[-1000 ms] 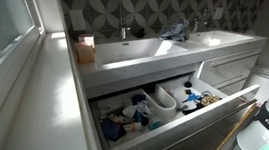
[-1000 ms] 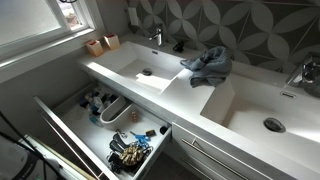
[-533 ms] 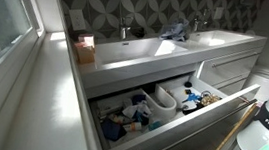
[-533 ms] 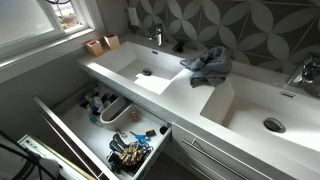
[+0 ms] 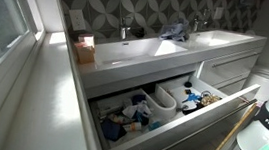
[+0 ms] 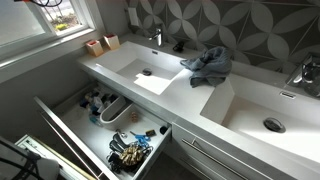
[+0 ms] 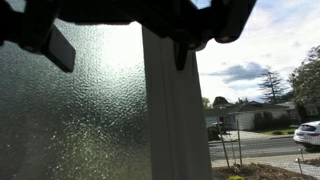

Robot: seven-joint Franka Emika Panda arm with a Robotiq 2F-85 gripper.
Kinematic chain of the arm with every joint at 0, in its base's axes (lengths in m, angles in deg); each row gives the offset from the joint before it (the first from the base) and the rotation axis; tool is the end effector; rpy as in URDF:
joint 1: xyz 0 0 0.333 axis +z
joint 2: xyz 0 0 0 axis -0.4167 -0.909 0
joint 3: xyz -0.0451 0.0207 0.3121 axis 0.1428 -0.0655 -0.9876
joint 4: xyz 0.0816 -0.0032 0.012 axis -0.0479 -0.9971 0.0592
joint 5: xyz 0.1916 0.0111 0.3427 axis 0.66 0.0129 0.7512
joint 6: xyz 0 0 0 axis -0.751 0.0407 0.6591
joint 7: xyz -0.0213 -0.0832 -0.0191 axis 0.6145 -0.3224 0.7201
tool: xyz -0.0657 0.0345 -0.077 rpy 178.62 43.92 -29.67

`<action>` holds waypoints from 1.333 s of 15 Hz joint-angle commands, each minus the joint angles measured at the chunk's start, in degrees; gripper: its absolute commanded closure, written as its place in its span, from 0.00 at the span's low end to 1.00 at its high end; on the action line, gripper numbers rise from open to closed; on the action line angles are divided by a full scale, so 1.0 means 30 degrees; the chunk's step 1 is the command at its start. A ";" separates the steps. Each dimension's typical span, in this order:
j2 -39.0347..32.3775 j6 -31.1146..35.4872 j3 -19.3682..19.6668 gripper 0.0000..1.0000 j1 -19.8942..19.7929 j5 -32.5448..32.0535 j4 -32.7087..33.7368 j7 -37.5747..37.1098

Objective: Slide open the window

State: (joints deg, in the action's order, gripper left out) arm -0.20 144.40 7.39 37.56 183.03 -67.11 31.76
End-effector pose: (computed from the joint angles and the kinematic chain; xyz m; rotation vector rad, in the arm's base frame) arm 0.4688 0.2970 0.5766 -1.4476 -1.1793 -1.1740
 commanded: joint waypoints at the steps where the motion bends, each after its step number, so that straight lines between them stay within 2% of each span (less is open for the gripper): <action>1: 0.1905 -0.1225 -0.0834 0.00 0.0956 0.0636 -0.2244 -0.0270; 15: 0.4356 -0.1379 -0.1722 0.00 0.1392 0.1145 -0.4198 -0.1354; 20: 0.3981 -0.0486 -0.1470 0.00 0.0779 0.2141 -0.3861 -0.1292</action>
State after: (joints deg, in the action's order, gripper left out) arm 10.28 143.79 4.29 38.45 186.78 -77.03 29.39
